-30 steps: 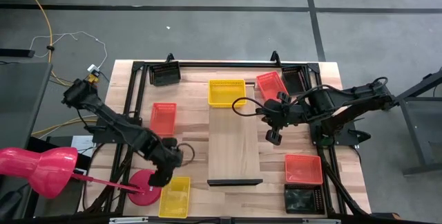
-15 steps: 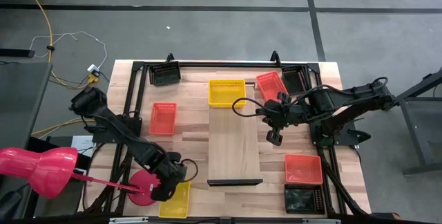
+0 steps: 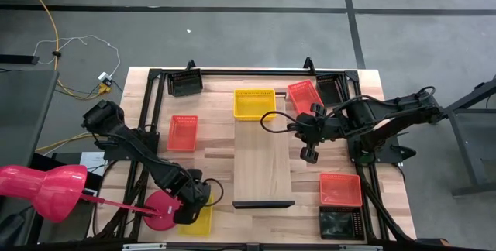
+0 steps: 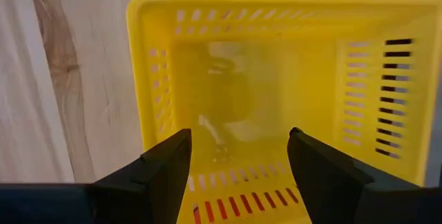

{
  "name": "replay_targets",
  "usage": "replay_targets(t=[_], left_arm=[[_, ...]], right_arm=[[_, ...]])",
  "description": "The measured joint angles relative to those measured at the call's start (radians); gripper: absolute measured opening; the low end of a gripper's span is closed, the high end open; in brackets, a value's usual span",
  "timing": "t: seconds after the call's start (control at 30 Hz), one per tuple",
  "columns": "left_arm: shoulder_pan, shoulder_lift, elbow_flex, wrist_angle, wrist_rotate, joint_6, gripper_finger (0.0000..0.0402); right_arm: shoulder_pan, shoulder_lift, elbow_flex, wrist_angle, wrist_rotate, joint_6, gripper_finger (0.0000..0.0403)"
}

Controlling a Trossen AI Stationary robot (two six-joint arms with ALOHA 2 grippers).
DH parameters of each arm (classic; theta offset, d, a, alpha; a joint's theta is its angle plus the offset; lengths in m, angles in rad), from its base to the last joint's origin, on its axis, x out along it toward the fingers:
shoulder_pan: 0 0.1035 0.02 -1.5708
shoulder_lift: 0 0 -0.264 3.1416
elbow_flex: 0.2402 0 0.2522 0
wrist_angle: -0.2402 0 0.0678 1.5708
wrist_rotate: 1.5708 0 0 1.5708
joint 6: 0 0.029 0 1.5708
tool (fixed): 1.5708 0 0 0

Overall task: Stack baskets on shelf by color
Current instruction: Stack the yellow bin on top of the yellow bin on the shelf

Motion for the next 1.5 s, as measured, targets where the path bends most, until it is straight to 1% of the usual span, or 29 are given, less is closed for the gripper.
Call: replay_targets(t=[0.23,0.33,0.43,0.5,0.63,0.77,0.93,1.03,1.13,1.23,1.37,1.4,1.5], left_arm=[[0.003,-0.077,0.018,-0.008,-0.004,0.056,0.0225],[0.002,-0.115,0.021,-0.020,-0.077,0.077,0.0225],[0.003,-0.119,0.021,-0.069,-0.168,0.090,0.0225],[0.004,-0.113,0.020,-0.099,-0.191,0.104,0.0225],[0.008,-0.081,0.006,-0.089,-0.167,0.131,0.0225],[0.014,-0.050,-0.021,-0.081,-0.159,0.131,0.0225],[0.034,-0.041,-0.058,-0.064,-0.158,0.108,0.0221],[0.047,-0.042,-0.075,-0.037,-0.135,0.088,0.0198],[0.058,-0.040,-0.079,-0.033,-0.102,0.095,0.0156],[0.075,-0.033,-0.080,-0.028,-0.074,0.103,0.0103],[0.102,-0.034,-0.080,-0.023,-0.032,0.127,0.0020],[0.110,-0.035,-0.080,-0.023,-0.015,0.129,0.0011],[0.134,-0.055,-0.080,-0.026,0.030,0.142,0.0011]], right_arm=[[0.000,0.000,0.000,0.000,0.000,-0.007,0.0000],[-0.001,0.000,0.000,0.000,0.000,-0.007,0.0000],[-0.002,0.000,0.000,0.000,0.000,-0.006,0.0000],[-0.002,0.000,0.000,0.000,0.000,-0.004,0.0000],[-0.002,0.000,0.000,0.000,0.004,0.001,0.0000],[-0.002,0.000,0.000,0.001,0.008,0.004,0.0000],[-0.002,0.000,0.000,0.002,0.019,0.002,0.0000],[-0.002,0.000,0.000,0.002,0.030,0.002,0.0000],[-0.002,0.000,0.000,0.003,0.032,0.001,0.0000],[-0.002,0.000,0.000,0.003,0.033,0.001,0.0000],[-0.002,0.000,0.000,0.005,0.045,0.001,0.0000],[-0.002,0.000,0.000,0.006,0.045,0.001,0.0000],[-0.002,0.000,0.000,0.008,0.046,0.001,0.0000]])
